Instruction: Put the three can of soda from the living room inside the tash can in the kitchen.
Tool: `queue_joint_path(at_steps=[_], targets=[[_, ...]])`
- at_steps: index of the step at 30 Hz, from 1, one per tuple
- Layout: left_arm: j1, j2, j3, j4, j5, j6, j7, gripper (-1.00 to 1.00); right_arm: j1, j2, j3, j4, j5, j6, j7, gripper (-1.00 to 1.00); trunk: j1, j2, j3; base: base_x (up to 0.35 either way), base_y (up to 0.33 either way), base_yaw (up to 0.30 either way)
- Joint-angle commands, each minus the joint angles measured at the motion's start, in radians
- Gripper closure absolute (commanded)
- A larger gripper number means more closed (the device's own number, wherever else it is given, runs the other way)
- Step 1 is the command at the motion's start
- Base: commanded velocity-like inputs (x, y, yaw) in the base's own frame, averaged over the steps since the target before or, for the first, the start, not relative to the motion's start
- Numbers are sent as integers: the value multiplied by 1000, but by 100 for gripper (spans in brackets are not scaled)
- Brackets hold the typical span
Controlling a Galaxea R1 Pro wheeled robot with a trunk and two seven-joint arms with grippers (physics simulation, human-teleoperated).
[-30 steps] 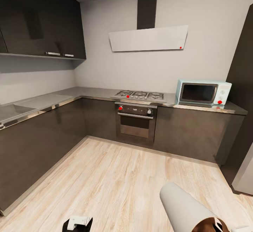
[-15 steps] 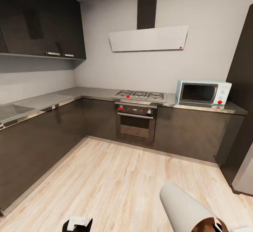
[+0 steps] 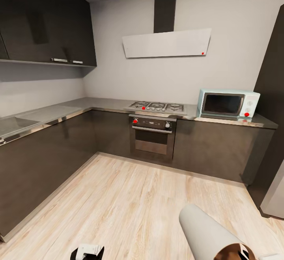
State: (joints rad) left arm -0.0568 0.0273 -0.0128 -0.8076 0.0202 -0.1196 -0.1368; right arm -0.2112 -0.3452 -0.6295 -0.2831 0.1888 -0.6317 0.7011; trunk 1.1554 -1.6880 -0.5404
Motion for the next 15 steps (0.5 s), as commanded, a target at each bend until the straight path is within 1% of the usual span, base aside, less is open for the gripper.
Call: queue_joint_path(at_steps=[1, 3, 5, 7, 8, 11, 15], targets=[[0, 0, 0, 0, 0, 0, 0, -100, -1, 1, -9, -1, -8, 0, 6, 100, 0, 0, 0, 0, 0, 0], [0, -1, -1, 0, 0, 0, 0, -100, -1, 7, -12, -1, -9, 1, 5, 100, 0, 0, 0, 0, 0, 0], [0, -1, -1, 1, 0, 0, -1, -100, 0, 17, -37, -1, -13, 2, 5, 100, 0, 0, 0, 0, 0, 0], [0, -1, -1, 1, 0, 0, -1, -100, -1, 24, -94, -1, -20, 2, 7, 100, 0, 0, 0, 0, 0, 0], [0, -1, -1, 1, -1, 0, -1, -100, -1, 26, -114, -1, -22, 2, 7, 100, 0, 0, 0, 0, 0, 0], [0, 0, -1, 2, -2, 0, -1, -100, 0, 29, -140, 2, -24, 3, 5, 100, 0, 0, 1, 0, 0, -27], [0, -1, -1, 2, -3, 0, -1, -100, 0, 29, -150, 12, -26, 4, 5, 100, 0, 0, 4, 0, 0, -131]])
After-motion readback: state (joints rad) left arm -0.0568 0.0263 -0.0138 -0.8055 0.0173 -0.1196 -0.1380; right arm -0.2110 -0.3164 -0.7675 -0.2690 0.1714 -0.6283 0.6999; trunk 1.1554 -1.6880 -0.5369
